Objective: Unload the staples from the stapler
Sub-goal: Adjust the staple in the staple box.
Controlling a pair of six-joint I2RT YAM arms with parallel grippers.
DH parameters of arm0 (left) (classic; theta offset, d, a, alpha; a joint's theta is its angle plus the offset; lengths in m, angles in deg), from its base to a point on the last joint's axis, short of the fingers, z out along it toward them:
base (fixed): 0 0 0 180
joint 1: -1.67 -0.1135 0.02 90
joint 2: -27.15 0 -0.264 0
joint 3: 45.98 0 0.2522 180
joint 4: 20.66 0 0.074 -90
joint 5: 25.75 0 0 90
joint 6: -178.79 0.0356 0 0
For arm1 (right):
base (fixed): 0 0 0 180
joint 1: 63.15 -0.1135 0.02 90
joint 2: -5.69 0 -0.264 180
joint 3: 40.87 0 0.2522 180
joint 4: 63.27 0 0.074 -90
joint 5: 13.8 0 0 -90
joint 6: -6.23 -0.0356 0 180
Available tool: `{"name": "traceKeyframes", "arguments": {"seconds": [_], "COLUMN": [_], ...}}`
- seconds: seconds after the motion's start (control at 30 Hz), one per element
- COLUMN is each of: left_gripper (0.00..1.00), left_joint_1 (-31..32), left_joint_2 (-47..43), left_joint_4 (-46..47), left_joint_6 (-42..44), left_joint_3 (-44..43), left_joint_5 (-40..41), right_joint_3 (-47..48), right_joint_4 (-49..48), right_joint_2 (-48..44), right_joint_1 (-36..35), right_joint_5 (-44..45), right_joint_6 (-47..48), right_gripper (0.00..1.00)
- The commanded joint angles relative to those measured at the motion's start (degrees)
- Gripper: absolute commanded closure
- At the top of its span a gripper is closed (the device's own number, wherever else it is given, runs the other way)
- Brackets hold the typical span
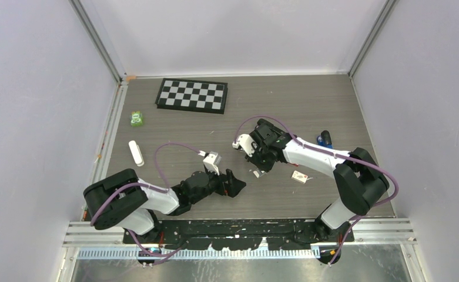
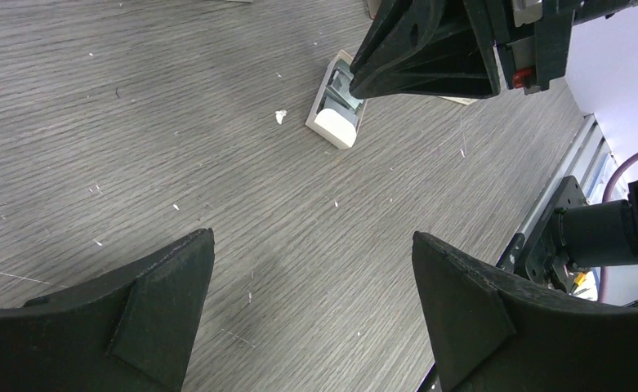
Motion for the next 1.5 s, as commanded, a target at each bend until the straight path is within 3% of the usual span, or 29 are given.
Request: {"name": "traceKeyframes", "arguments": {"seconds": [0.0, 1.47], "left_gripper": [0.08, 0.08], "left_joint_1": [-0.22, -0.21], "left_joint_2": [-1.48, -5.24], "left_joint_4": [2.24, -0.84], "left_joint_6": [1.35, 1.24], "left_joint_3": [0.42, 1.34], "left_joint_5": [0.71, 0.55], "right_joint_3": [2.18, 3.0], "right_joint_4": [-0.44, 1.43], "right_joint_2": [0.2, 1.53], "right_joint_1": [-0.27, 0.16], "right_joint_5": [-1.05, -5.62], "right_joint_6": [-1.29, -2.39], "right_gripper": [0.82, 0.8]}}
